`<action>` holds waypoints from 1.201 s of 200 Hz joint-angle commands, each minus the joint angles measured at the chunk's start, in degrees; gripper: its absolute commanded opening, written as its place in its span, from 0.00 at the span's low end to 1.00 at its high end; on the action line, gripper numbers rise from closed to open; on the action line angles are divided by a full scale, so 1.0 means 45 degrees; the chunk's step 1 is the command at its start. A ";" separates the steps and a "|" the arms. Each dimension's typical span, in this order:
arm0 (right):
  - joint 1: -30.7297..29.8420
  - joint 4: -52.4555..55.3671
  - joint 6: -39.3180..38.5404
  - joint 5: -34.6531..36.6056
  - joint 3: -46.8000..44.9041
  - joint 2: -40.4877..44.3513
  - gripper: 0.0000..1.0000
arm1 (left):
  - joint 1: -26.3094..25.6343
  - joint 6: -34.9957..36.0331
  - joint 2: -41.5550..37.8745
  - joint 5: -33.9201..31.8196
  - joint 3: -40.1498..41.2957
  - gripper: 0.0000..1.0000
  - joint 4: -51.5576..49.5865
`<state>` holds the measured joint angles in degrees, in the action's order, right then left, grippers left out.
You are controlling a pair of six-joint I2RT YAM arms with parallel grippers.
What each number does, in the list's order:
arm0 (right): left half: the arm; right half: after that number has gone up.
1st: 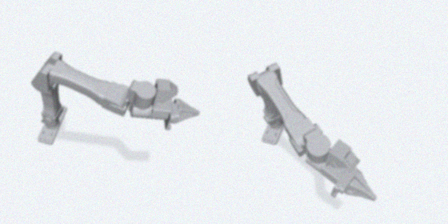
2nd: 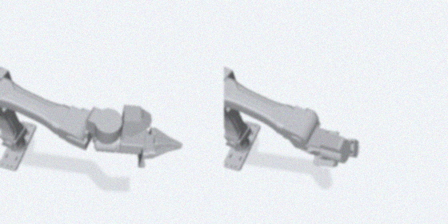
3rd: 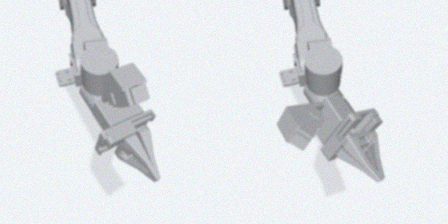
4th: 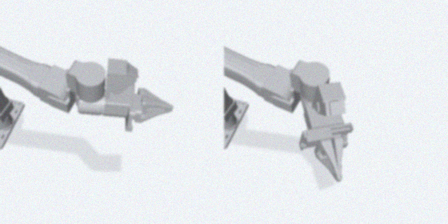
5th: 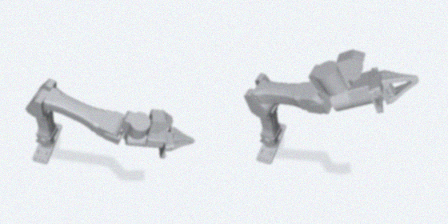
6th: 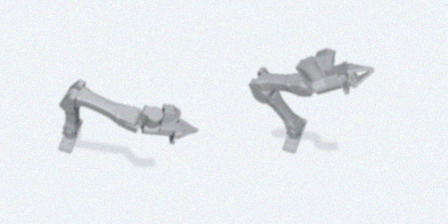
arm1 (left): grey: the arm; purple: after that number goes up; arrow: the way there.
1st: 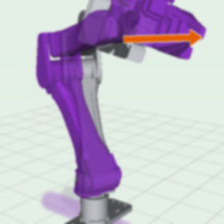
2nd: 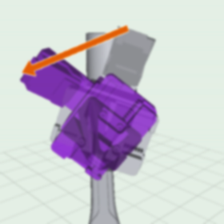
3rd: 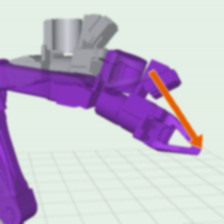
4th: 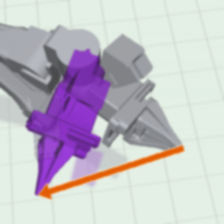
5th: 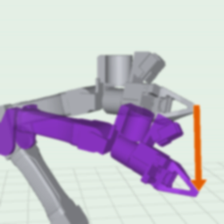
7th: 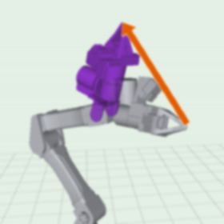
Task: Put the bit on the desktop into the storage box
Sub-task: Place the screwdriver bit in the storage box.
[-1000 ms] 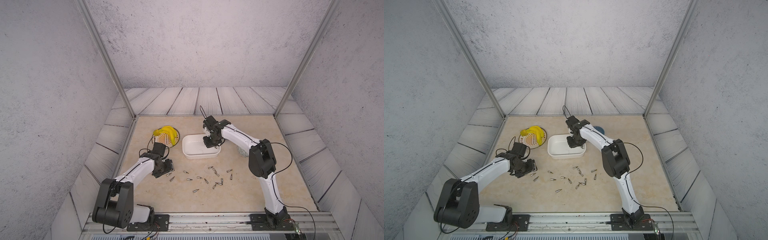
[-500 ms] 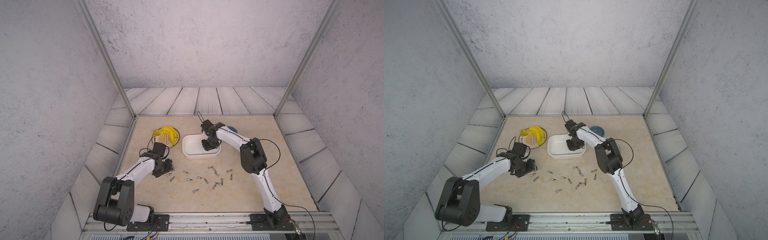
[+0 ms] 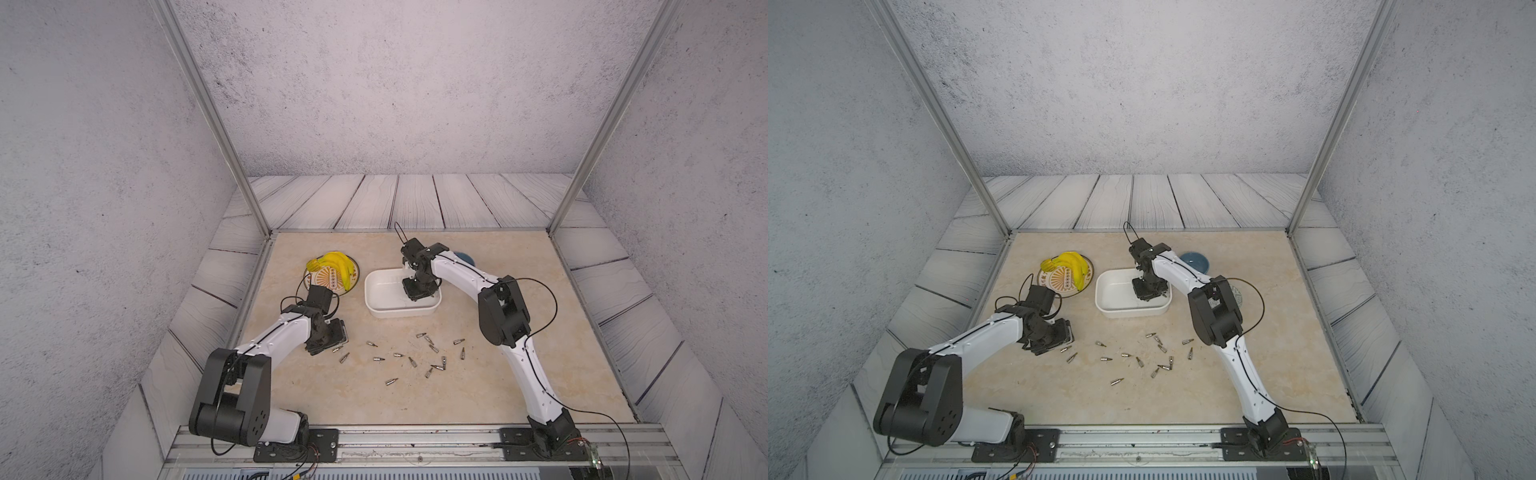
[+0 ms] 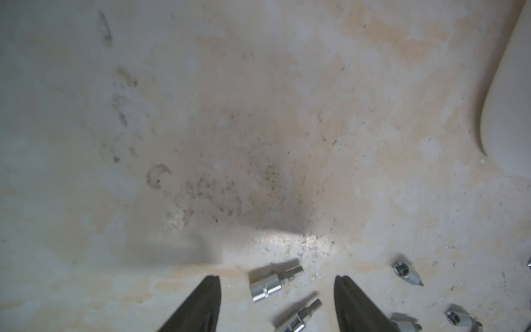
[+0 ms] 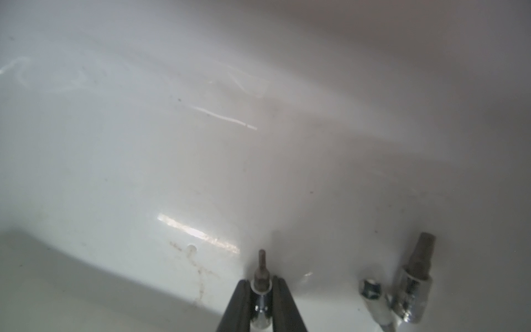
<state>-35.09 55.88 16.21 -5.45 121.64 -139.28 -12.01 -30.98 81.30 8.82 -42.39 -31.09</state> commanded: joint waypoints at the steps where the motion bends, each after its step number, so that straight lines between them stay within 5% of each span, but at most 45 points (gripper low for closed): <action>1: 0.0045 0.0142 -0.0071 0.0373 -0.0077 -0.0172 0.35 | 0.0091 0.0144 0.0335 -0.0183 0.0204 0.68 0.0126; 117: 0.0163 0.0293 -0.0135 0.0604 -0.0133 0.0892 0.39 | 0.0013 0.0113 0.0312 0.0152 0.0632 0.61 0.0480; 240: 0.0415 0.0200 -0.0164 0.0821 -0.0878 0.1728 0.38 | -0.1315 -0.0432 0.0472 -0.0079 0.0653 0.57 0.0426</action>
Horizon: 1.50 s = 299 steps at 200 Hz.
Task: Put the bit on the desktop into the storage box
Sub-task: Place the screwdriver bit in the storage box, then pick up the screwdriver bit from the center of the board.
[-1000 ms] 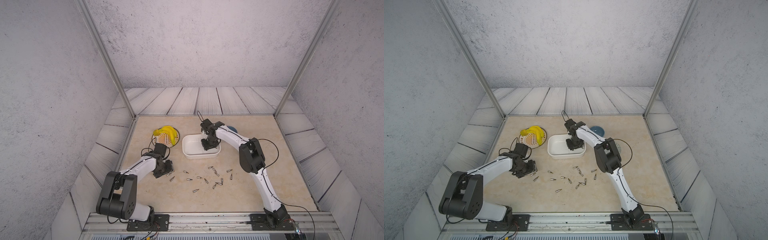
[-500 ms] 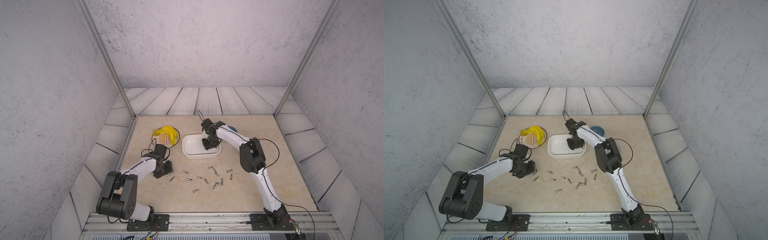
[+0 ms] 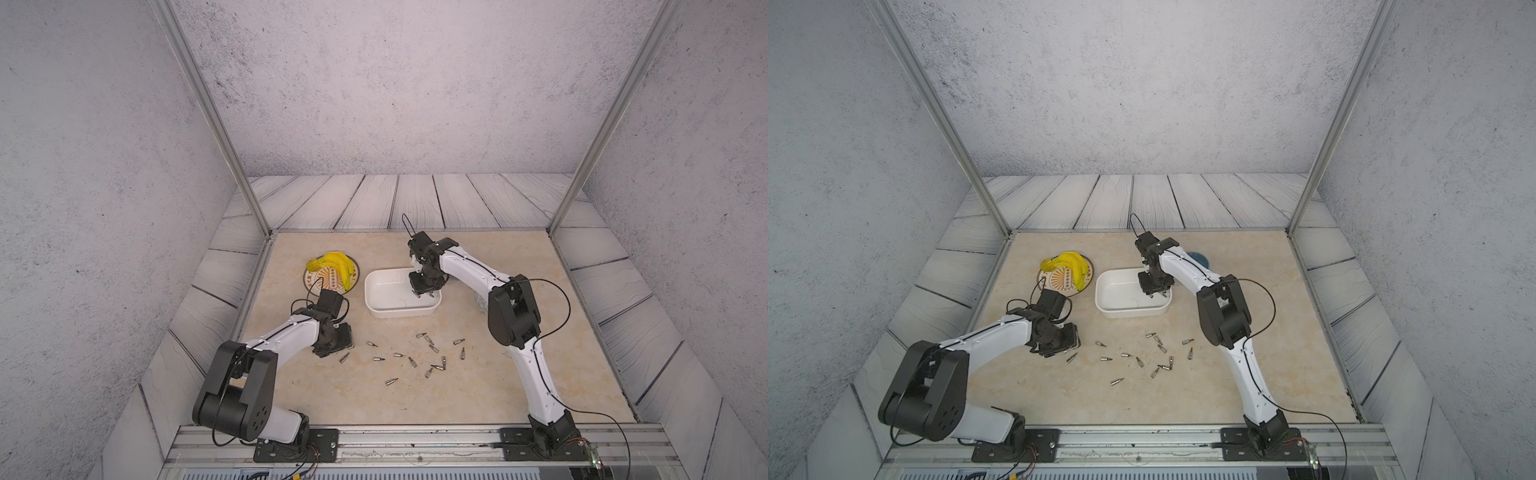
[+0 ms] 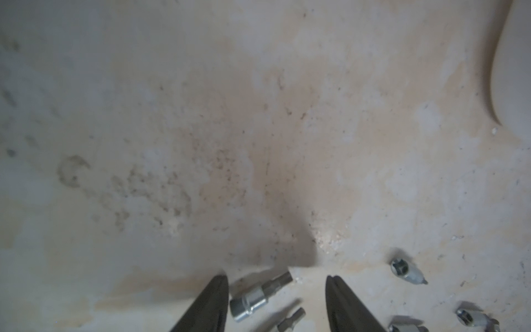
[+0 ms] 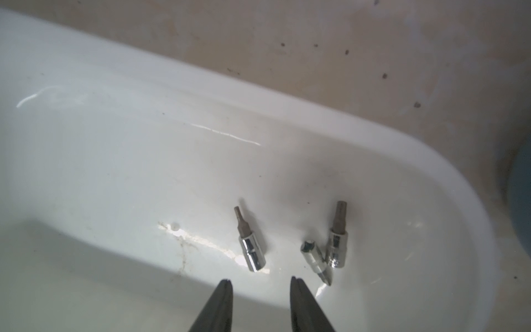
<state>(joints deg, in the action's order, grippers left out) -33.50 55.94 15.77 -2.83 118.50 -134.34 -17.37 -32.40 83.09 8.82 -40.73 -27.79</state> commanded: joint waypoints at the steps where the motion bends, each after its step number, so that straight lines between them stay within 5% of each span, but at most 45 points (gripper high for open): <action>1: 0.0051 0.0185 -0.0067 0.0238 -0.0189 0.0633 0.38 | -0.0125 -0.0110 0.0072 -0.0092 0.0292 0.57 -0.0308; 78: 0.0120 0.0166 -0.0087 0.0336 -0.0494 0.1049 0.38 | -0.0164 0.0130 -0.0010 -0.0915 0.0177 0.41 -0.1156; 195: 0.0183 0.0146 -0.0106 0.0333 -0.0727 0.1238 0.37 | -0.0881 -0.0160 -0.0299 -0.1159 0.0044 0.45 -0.1658; 299: 0.0239 -0.0102 -0.0029 0.0512 -0.1947 0.2235 0.37 | -0.1169 -0.0220 0.0315 -0.1254 0.0203 0.29 -0.1593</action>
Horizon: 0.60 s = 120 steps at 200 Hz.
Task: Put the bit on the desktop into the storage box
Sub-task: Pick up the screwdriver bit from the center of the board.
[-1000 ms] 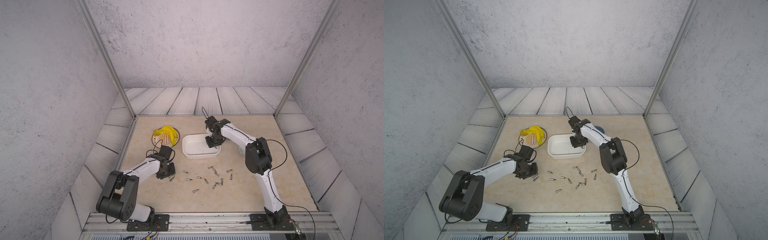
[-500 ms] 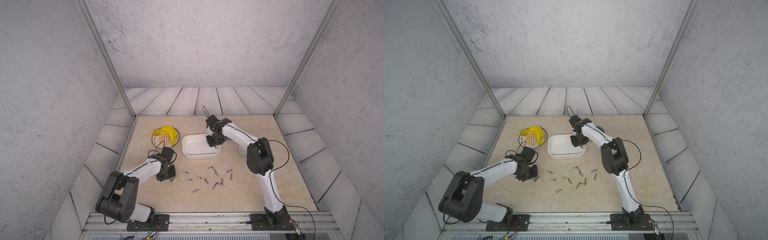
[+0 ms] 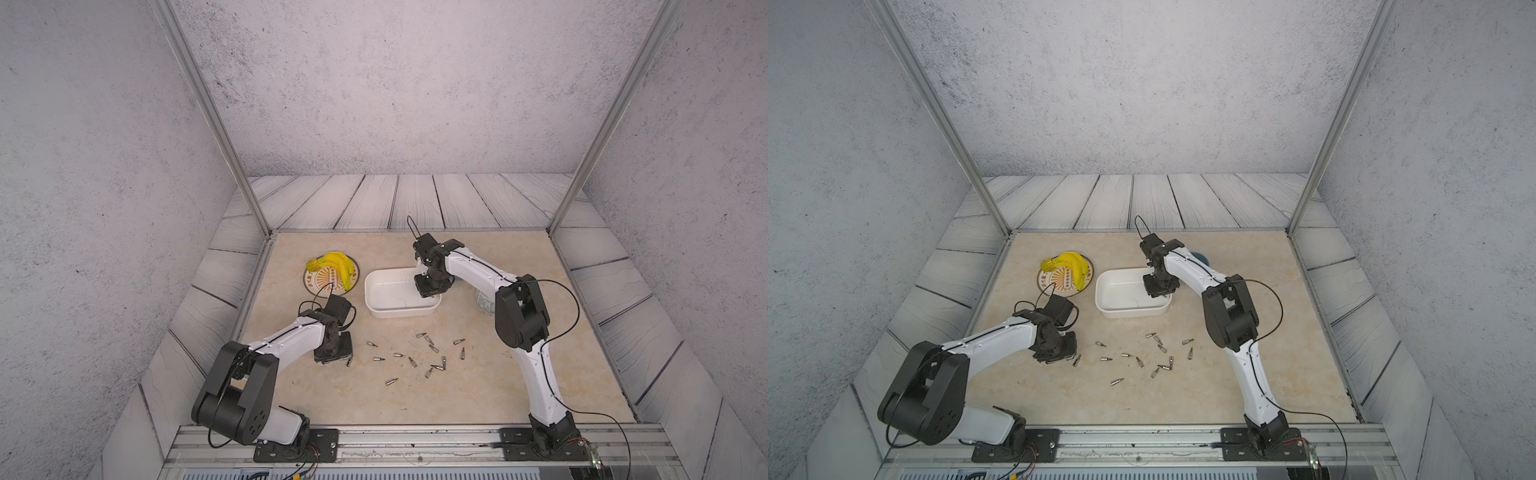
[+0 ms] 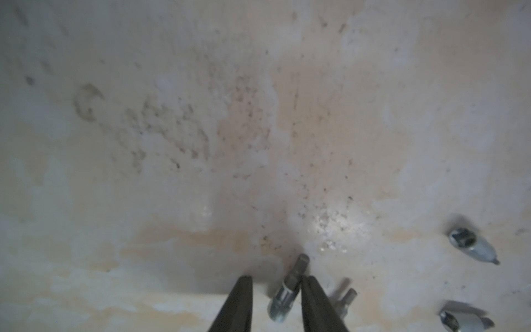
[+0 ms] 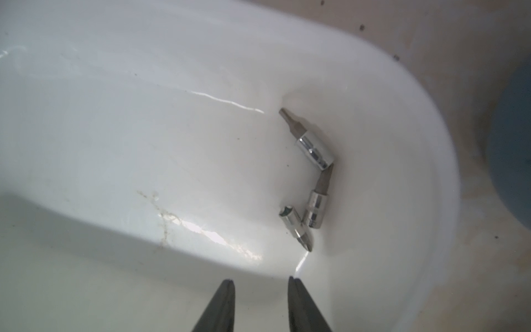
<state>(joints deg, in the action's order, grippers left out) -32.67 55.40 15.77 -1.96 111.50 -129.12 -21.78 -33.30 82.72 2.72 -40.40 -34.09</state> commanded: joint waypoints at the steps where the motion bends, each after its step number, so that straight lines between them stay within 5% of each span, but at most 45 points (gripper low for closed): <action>1: 0.0063 0.0016 -0.0028 0.0317 -0.0418 0.1114 0.37 | -0.0193 -0.0021 0.0412 0.0090 0.0121 0.29 -0.0196; 67: 0.0056 -0.0089 0.0250 0.0438 -0.2360 0.3761 0.41 | -0.0453 -0.0032 0.1005 0.0061 0.0097 0.15 0.0017; 120: 0.0194 -0.0620 0.0665 0.0806 -0.6150 0.5760 0.48 | -0.0511 0.0095 0.0966 0.0020 -0.0201 0.00 -0.0154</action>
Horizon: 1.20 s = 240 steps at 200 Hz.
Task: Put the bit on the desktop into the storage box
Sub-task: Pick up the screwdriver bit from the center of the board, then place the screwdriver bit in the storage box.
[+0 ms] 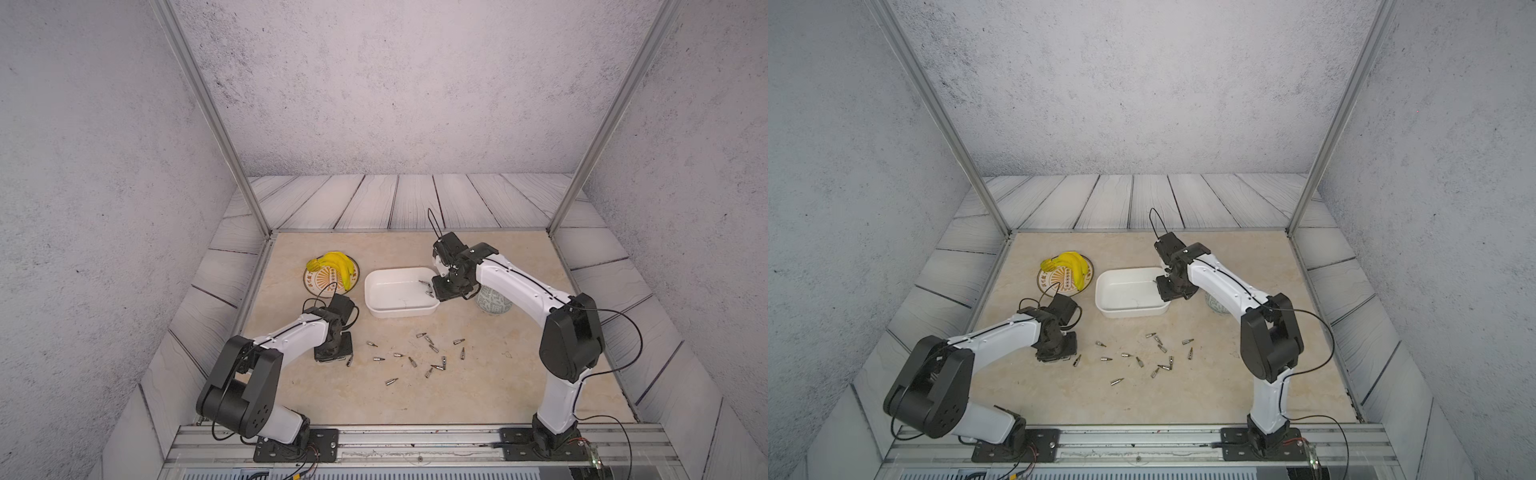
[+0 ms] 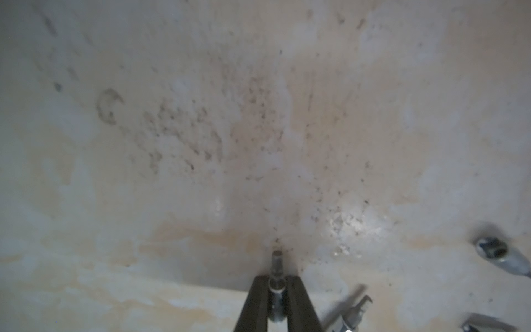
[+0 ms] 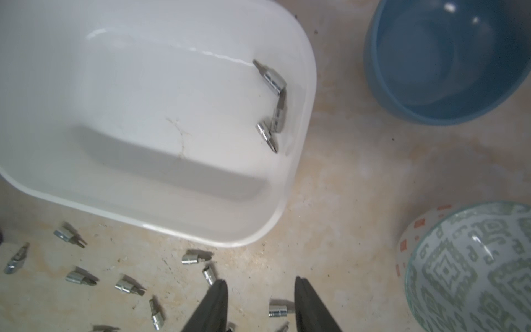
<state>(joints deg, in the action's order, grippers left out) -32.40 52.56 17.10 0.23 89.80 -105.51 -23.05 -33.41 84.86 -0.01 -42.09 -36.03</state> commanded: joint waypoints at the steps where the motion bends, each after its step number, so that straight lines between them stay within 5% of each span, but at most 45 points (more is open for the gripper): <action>1: 0.0133 0.0016 0.0374 0.0310 -0.1383 0.0536 0.48 | -0.0230 0.0129 0.0474 0.0627 0.0173 0.00 0.0275; 58: 0.0132 -0.0095 0.0968 0.0554 -0.4270 0.2920 0.54 | -0.0230 0.0611 -0.0195 0.0496 -0.1154 0.00 -0.0956; 115: 0.0119 -0.0591 0.1565 0.0295 -0.5976 0.4000 0.56 | -0.0230 0.1624 0.0217 0.0622 -0.5049 0.00 -0.2992; 240: -0.0190 -0.2147 0.2525 -0.0227 -0.7352 0.3886 0.56 | -0.0751 0.2195 0.5235 0.2597 -1.0544 0.00 -0.1907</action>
<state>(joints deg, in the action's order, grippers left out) -32.91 43.81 27.16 -0.40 57.52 -88.09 -25.19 -23.99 105.62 9.50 -85.93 -45.91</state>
